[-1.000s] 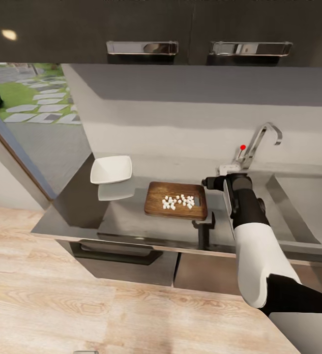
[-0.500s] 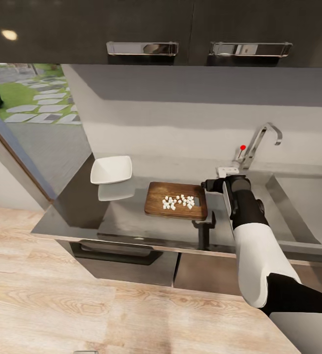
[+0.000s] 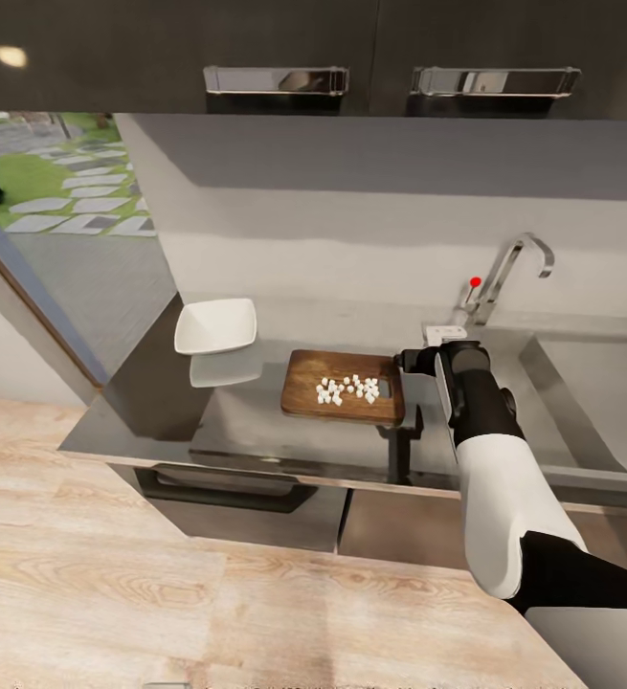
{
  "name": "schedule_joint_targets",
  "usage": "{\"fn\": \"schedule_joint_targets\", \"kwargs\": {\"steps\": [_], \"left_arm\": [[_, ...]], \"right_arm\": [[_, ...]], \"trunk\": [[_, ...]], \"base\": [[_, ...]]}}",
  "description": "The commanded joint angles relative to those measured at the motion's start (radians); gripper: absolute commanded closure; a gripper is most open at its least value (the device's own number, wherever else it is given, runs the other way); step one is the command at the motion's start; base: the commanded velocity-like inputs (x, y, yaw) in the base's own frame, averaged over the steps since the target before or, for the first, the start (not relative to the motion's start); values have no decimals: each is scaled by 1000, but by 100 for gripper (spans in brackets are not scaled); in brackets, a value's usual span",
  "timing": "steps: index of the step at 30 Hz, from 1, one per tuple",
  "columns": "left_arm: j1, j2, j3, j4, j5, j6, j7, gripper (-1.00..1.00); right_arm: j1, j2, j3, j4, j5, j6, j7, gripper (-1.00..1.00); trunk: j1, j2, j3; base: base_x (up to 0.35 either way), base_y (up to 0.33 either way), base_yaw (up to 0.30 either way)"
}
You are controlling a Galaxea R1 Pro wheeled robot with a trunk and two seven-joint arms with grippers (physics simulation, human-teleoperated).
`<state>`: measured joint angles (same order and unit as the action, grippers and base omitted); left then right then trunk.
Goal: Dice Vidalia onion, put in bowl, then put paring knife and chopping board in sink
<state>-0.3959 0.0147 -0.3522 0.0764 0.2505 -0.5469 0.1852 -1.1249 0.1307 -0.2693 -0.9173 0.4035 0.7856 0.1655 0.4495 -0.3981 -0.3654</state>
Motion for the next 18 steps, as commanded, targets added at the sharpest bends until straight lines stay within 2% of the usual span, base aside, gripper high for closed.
{"fn": "schedule_joint_targets", "kwargs": {"steps": [1,18], "left_arm": [[-1,0,-9,3,6,-5,2,-100],[-1,-1,-8,3,6,-5,2,-100]], "right_arm": [[-1,2,-4,-1,11,3,9,-100],[-1,4,-4,1,9,3,9,-100]], "trunk": [[0,-2,-3],[0,-2,-30]], "base": [[0,0,0],[0,0,0]]}}
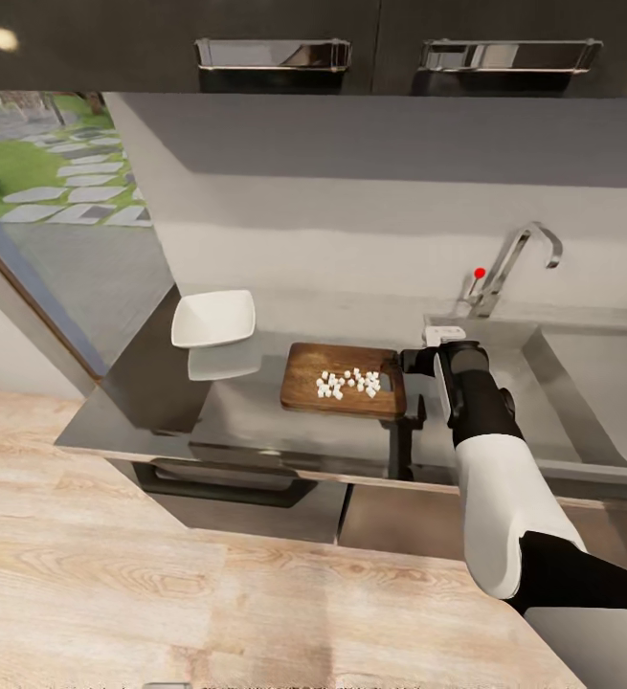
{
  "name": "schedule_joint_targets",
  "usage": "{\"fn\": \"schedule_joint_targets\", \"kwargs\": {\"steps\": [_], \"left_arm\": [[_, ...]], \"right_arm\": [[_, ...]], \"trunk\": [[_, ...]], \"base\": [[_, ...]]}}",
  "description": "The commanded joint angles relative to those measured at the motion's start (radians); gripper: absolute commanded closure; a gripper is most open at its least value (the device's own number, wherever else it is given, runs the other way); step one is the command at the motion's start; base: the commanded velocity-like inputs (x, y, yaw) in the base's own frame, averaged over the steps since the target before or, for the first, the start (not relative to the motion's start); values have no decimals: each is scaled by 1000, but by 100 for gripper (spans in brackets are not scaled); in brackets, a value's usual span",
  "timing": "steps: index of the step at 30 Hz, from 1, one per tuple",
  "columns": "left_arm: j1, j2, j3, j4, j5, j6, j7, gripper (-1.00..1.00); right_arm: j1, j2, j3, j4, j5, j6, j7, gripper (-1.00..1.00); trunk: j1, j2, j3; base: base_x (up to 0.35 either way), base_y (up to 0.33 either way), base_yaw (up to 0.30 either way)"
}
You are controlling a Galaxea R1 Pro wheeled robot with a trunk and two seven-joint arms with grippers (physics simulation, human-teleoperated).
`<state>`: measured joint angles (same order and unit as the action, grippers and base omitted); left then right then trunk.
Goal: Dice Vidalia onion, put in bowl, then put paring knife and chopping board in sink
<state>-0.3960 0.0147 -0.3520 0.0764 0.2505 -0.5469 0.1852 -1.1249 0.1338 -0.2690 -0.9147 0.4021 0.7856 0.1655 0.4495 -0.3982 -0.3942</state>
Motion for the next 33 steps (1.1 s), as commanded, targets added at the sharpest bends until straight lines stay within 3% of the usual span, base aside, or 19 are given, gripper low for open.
{"fn": "schedule_joint_targets", "kwargs": {"steps": [1,33], "left_arm": [[-1,-1,-9,3,6,-5,2,-100],[-1,0,-9,3,6,-5,2,-100]], "right_arm": [[-1,1,-4,-1,11,3,9,-100],[-1,3,-3,10,11,3,9,-100]], "trunk": [[0,-2,-3],[0,-2,-54]], "base": [[0,0,0],[0,6,0]]}}
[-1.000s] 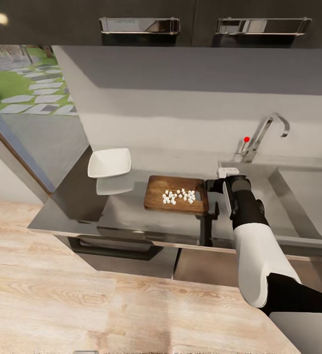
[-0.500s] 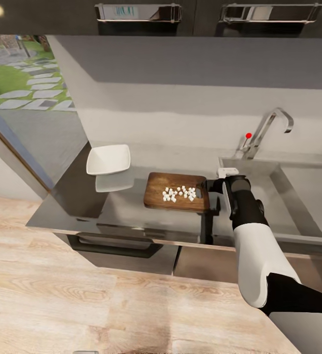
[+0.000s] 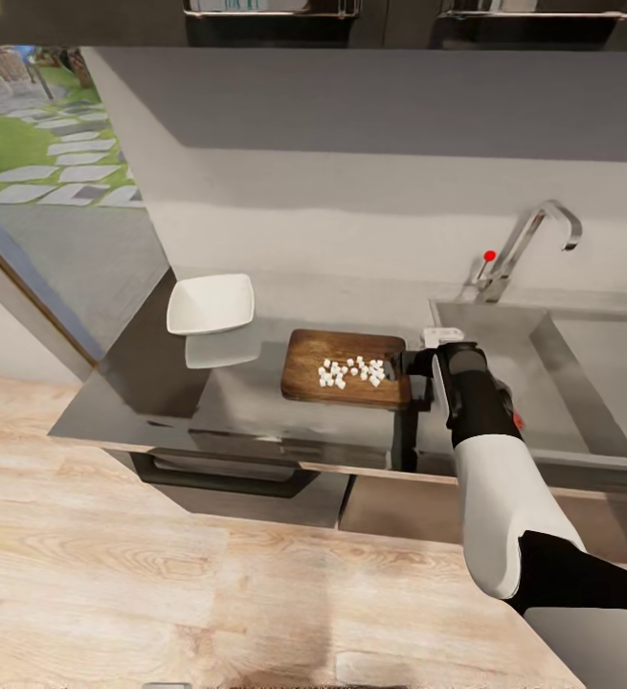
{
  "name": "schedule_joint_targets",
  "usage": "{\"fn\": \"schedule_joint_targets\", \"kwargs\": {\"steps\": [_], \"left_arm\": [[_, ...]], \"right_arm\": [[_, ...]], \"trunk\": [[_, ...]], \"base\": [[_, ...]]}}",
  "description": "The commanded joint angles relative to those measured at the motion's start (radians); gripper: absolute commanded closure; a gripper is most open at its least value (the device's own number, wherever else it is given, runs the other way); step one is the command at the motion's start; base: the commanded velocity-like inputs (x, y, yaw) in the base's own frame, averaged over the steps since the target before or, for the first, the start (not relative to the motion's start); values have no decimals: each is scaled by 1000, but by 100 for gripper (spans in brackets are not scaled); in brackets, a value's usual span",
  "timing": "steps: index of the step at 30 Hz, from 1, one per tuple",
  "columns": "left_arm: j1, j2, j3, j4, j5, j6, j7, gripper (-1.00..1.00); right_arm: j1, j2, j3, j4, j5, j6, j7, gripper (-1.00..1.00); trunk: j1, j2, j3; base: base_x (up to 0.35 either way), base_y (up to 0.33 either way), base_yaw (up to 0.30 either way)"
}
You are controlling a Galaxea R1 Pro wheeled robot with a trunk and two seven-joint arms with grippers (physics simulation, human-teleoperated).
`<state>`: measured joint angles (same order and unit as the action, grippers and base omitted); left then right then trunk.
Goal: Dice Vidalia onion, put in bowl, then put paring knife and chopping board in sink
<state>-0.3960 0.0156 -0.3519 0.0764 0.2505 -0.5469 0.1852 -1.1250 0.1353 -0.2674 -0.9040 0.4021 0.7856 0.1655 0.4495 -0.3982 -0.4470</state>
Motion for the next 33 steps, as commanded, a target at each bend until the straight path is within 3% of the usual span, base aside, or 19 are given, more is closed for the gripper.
{"fn": "schedule_joint_targets", "kwargs": {"steps": [1,16,33], "left_arm": [[-1,-1,-9,3,6,-5,2,-100],[-1,-1,-9,3,6,-5,2,-100],[-1,-1,-9,3,6,-5,2,-100]], "right_arm": [[-1,1,-4,-1,11,3,9,-100],[-1,1,-4,-1,11,3,9,-100],[-1,3,-3,3,9,3,11,-100]], "trunk": [[0,-2,-3],[0,-2,-26],[0,-2,-28]], "base": [[0,19,0],[0,3,0],[0,0,0]]}}
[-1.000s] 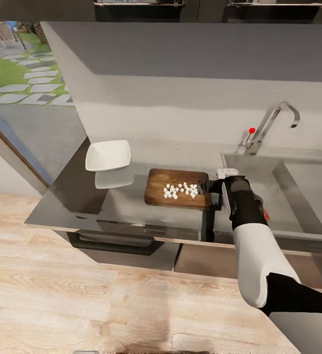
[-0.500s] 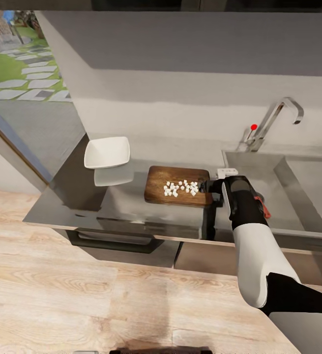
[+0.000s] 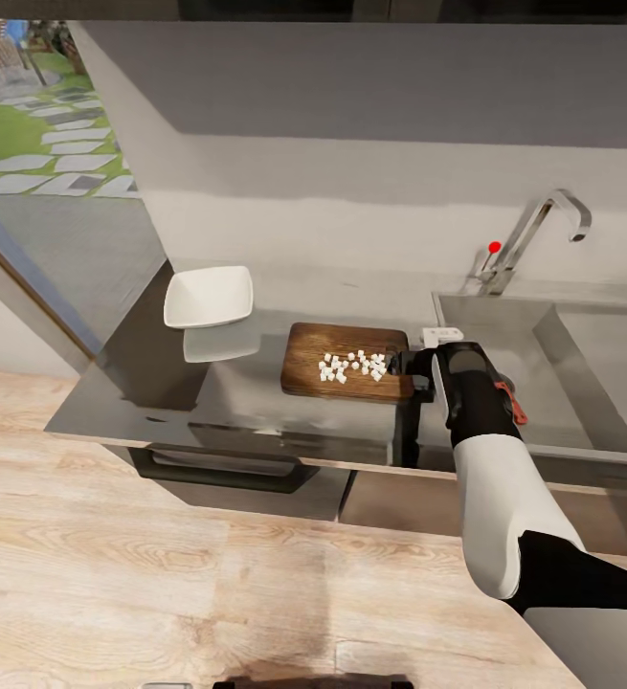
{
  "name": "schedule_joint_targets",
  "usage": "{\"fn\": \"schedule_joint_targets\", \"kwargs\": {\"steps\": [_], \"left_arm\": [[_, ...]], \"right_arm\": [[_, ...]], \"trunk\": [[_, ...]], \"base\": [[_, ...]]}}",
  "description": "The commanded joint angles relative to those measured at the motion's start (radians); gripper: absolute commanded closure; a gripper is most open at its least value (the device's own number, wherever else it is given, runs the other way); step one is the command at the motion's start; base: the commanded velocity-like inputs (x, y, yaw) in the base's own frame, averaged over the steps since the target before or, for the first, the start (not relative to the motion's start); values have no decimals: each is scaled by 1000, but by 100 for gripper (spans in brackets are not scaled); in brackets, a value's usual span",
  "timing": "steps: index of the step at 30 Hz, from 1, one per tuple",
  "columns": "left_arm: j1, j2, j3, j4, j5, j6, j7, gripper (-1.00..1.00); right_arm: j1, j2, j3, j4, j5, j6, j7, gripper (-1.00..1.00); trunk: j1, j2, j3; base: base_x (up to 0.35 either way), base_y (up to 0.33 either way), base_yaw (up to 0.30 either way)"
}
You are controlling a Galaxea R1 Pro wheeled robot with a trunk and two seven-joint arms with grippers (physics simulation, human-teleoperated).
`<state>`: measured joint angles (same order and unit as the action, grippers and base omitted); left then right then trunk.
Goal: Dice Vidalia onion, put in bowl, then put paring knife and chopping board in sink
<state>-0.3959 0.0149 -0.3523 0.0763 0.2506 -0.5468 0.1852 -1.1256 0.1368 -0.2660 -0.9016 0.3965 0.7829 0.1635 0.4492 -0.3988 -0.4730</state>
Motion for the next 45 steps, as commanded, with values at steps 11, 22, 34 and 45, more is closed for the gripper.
{"fn": "schedule_joint_targets", "kwargs": {"steps": [11,22,34,45], "left_arm": [[-1,0,-9,3,6,-5,2,-100],[-1,0,-8,3,6,-5,2,-100],[-1,0,-9,3,6,-5,2,-100],[-1,0,-8,3,6,-5,2,-100]], "right_arm": [[0,-1,-4,25,14,6,17,-100],[0,1,-3,35,15,6,14,-100],[0,1,-2,40,14,6,13,100],[0,4,-2,40,13,7,12,100]], "trunk": [[1,-1,-2],[1,-1,-2],[1,-1,-2],[1,-1,-2]], "base": [[0,0,0],[0,0,0],[0,0,0],[0,0,0]]}}
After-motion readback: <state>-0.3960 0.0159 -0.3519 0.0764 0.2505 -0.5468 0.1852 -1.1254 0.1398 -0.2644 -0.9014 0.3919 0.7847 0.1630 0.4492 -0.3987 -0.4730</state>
